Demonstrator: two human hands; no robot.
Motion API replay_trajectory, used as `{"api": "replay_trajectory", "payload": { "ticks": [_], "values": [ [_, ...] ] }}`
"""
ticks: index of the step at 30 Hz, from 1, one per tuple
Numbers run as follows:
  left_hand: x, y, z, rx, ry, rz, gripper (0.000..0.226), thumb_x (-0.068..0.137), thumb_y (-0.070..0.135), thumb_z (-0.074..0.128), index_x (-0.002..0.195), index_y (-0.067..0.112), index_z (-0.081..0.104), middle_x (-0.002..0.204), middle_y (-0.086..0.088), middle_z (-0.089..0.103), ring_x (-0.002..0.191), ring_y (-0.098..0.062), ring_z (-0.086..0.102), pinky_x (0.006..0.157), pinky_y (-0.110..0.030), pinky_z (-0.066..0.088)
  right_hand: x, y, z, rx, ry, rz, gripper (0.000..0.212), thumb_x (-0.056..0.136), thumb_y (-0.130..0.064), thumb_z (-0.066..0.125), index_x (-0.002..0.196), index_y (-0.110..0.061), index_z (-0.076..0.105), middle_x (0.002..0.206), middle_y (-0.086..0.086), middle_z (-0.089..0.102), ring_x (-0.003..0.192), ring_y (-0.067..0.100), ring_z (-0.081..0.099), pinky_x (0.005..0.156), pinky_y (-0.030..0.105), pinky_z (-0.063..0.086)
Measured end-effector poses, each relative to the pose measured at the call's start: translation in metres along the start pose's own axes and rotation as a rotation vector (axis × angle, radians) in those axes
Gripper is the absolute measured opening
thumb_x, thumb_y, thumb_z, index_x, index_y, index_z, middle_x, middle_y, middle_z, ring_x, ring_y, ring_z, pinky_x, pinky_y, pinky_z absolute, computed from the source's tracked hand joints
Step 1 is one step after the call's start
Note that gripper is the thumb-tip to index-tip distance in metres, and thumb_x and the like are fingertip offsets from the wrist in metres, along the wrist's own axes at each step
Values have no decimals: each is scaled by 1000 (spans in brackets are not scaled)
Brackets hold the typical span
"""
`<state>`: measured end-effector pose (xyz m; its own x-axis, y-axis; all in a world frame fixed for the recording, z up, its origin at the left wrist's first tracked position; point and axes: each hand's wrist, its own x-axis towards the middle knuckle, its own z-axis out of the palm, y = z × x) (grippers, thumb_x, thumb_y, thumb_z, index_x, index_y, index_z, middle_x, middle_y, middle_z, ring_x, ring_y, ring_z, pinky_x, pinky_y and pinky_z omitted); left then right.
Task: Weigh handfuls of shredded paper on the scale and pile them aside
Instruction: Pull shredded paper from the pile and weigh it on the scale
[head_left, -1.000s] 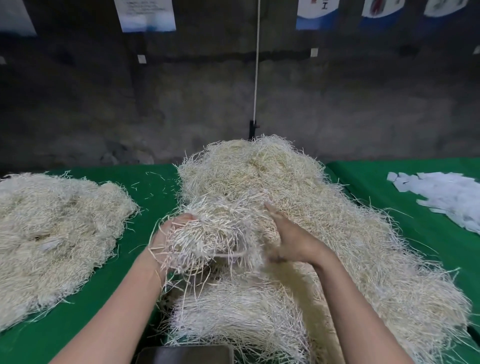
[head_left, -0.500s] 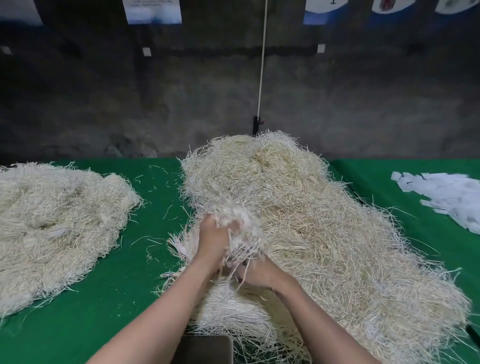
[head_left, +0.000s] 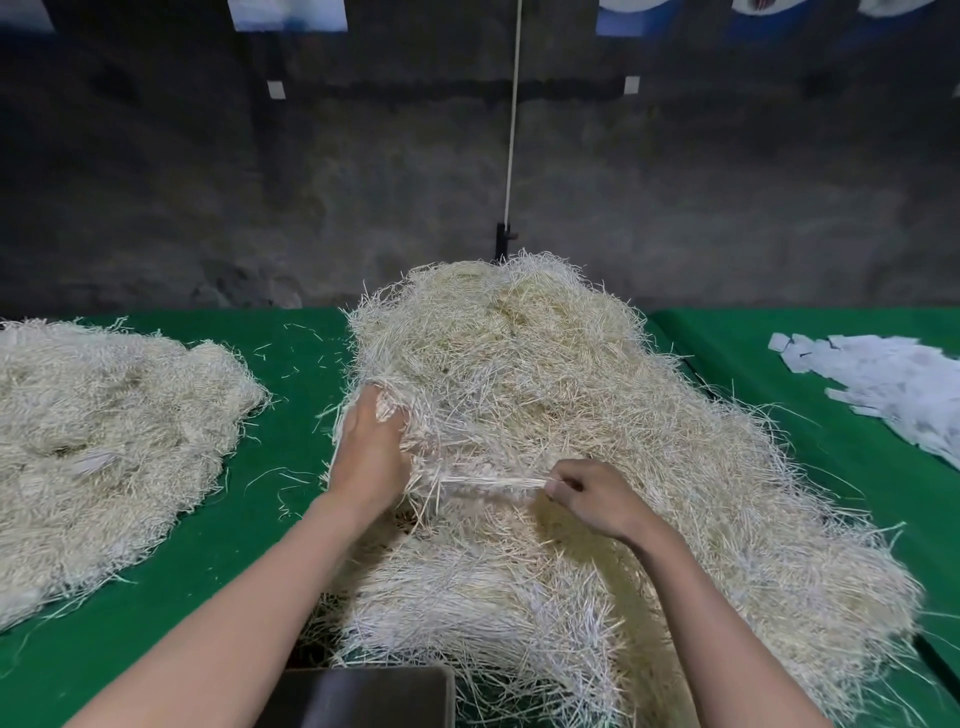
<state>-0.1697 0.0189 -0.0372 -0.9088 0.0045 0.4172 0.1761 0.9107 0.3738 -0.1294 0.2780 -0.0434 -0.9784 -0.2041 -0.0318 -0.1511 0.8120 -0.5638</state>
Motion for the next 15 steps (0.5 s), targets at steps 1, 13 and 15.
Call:
{"api": "replay_trajectory", "payload": {
  "ticks": [1, 13, 15],
  "values": [
    [2, 0, -3, 9, 8, 1, 50, 82, -4, 61, 131, 2, 52, 157, -19, 5, 145, -36, 7, 108, -34, -1, 2, 4, 1, 7, 28, 15, 26, 97, -22, 50, 72, -22, 55, 77, -7, 55, 70, 2, 47, 63, 16, 31],
    [37, 24, -71, -564, 155, -208, 40, 77, 6, 72, 109, 17, 51, 129, -10, 48, 114, -34, 55, 93, -47, 51, -14, 43, 37, -191, -19, 271, 18, 96, -28, 46, 100, -18, 61, 107, 3, 62, 97, 19, 59, 85, 30, 47],
    [28, 39, -71, -655, -3, -219, 50, 78, 13, 71, 121, 10, 46, 112, -8, 57, 90, -26, 63, 80, -43, 55, -8, 13, 20, -254, 19, 189, 33, 94, -25, 53, 126, -20, 54, 120, -1, 61, 103, 16, 60, 89, 30, 48]
  ]
}}
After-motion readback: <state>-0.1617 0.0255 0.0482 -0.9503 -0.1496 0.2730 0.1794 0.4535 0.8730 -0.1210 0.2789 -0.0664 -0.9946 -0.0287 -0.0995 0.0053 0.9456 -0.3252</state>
